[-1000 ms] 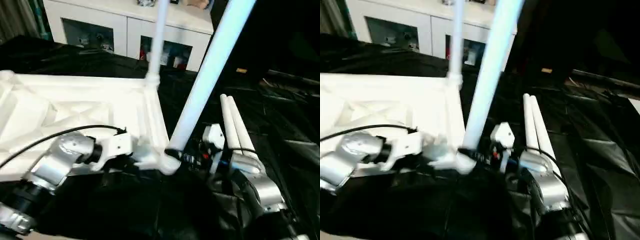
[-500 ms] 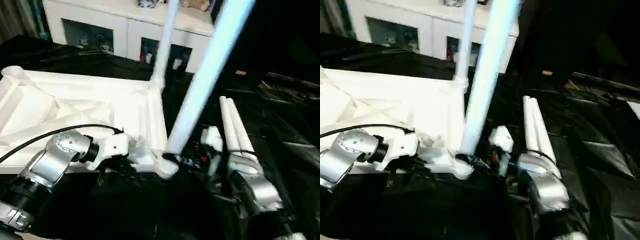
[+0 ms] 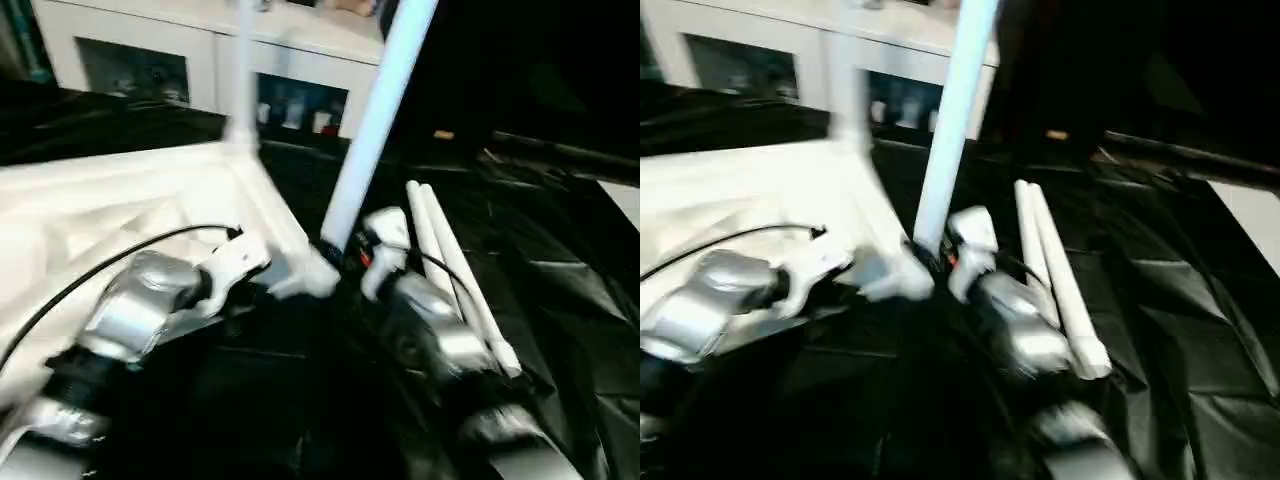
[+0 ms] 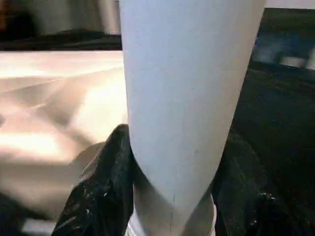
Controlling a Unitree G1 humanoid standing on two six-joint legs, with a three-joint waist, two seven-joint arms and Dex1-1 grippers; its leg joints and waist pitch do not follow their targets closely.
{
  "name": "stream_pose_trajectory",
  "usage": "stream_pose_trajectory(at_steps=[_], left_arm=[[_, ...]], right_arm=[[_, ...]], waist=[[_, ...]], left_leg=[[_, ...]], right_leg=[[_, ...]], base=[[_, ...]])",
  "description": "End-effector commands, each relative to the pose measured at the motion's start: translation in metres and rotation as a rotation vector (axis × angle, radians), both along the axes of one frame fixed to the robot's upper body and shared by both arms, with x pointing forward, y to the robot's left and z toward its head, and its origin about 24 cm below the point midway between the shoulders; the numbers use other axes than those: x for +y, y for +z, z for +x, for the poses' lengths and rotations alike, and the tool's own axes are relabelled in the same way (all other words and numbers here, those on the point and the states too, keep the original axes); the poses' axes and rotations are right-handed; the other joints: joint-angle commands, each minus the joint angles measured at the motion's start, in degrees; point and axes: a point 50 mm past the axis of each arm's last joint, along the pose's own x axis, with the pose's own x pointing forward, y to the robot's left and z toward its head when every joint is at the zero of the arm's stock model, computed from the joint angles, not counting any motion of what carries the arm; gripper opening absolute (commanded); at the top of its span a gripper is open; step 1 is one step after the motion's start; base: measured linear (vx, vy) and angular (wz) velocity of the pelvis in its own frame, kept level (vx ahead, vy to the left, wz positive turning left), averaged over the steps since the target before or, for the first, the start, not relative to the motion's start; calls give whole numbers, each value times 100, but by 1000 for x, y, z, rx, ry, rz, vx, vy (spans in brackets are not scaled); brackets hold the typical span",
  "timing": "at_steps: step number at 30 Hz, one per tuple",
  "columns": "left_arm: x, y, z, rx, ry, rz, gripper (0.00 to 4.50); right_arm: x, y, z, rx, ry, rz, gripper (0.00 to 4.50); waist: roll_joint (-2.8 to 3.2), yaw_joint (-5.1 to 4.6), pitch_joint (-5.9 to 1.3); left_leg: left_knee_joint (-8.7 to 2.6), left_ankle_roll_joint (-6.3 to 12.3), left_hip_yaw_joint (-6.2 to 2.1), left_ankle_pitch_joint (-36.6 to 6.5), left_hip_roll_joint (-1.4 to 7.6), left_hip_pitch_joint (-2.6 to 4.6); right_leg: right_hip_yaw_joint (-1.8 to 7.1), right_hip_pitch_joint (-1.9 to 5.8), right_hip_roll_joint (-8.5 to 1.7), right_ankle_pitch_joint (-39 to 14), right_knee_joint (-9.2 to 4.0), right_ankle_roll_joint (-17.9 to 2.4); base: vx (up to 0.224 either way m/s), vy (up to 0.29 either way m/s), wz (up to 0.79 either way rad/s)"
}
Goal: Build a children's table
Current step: Insert table leg to table base
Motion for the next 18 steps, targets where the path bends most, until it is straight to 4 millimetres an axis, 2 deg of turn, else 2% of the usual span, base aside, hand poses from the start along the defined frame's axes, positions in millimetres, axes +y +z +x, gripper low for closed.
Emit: stream_pose_trajectory(at_steps=[1, 2, 3, 4, 5, 6, 8, 9, 11, 13, 15, 16, 17, 18], left_arm=[[-26, 7, -2, -11, -31, -42, 0], [-31, 5, -1, -14, -11, -49, 0], [-34, 4, -1, -14, 1, -49, 0], [-36, 2, -2, -18, 10, -42, 0], [-36, 2, -2, -18, 10, -42, 0], [-40, 0, -3, -20, 17, -37, 0], [-40, 0, -4, -17, 19, -37, 0], [-40, 0, -5, -18, 15, -37, 0], [-40, 0, -6, -16, 15, -34, 0], [-39, 0, -5, -17, 15, -31, 0], [-38, 1, -5, -24, 16, -26, 0], [-38, 1, -5, -26, 15, -25, 0], [-38, 1, -4, -29, 12, -24, 0], [-37, 2, -4, -30, 10, -24, 0]], right_arm=[[-17, -60, -13, 303, -211, -120, 184], [-14, -59, -12, 312, -234, -106, 184], [-11, -58, -11, 317, -258, -100, 184], [-8, -58, -10, 323, -266, -93, 184], [-8, -58, -10, 323, -266, -93, 184], [0, -57, -10, 330, -259, -81, 184], [2, -56, -10, 329, -256, -82, 184], [3, -56, -10, 332, -250, -77, 184], [5, -56, -9, 333, -248, -75, 184], [7, -54, -8, 321, -234, -82, 184], [8, -51, -6, 312, -222, -65, 184], [7, -49, -4, 305, -220, -48, 219], [8, -46, -3, 299, -211, -19, 219], [7, -43, -1, 285, -204, -9, 240]], waist=[[187, 30, -93], [191, 27, -90], [145, 43, -119], [147, 52, -138], [158, 63, -141], [123, 51, -145], [147, 54, -150], [141, 49, -143], [149, 40, -121], [158, 34, -121], [162, 29, -127], [162, 29, -127], [164, 23, -126], [175, 22, -131]], left_leg=[[-496, -212, -146, -1423, 325, -65], [-491, -220, -139, -1469, 318, -52], [-462, -176, -120, -1353, 302, -52], [-450, -150, -111, -1226, 295, -57], [-435, -86, -96, -973, 290, -69], [-417, -33, -78, -786, 289, -77], [-407, 29, -73, -580, 282, -83], [-412, 49, -76, -574, 284, -89], [-433, 26, -78, -802, 290, -85], [-457, -57, -95, -1112, 307, -72], [-458, -80, -97, -1172, 308, -73], [-458, -80, -97, -1172, 308, -73], [-461, -73, -98, -1208, 310, -78], [-458, -58, -100, -1224, 311, -78]], right_leg=[[348, 69, -533, -1469, -469, -899], [351, 55, -527, -1515, -472, -896], [357, 65, -520, -1353, -460, -886], [360, 79, -514, -1157, -439, -897], [351, 83, -496, -742, -409, -912], [340, 93, -478, -386, -374, -941], [325, 115, -465, -33, -338, -982], [317, 123, -460, -15, -338, -985], [319, 108, -466, -327, -376, -963], [327, 88, -483, -827, -419, -883], [333, 77, -484, -895, -424, -853], [333, 77, -484, -895, -424, -853], [334, 73, -485, -918, -428, -860], [336, 76, -486, -913, -427, -876]], base=[[0, 0, 0], [0, 0, 0], [0, 0, 0], [0, 0, 0], [0, 0, 0], [0, 0, 0], [0, 0, 0], [0, 0, 0], [0, 0, 0], [0, 0, 0], [0, 0, 0], [0, 0, 0], [0, 0, 0], [0, 0, 0]])
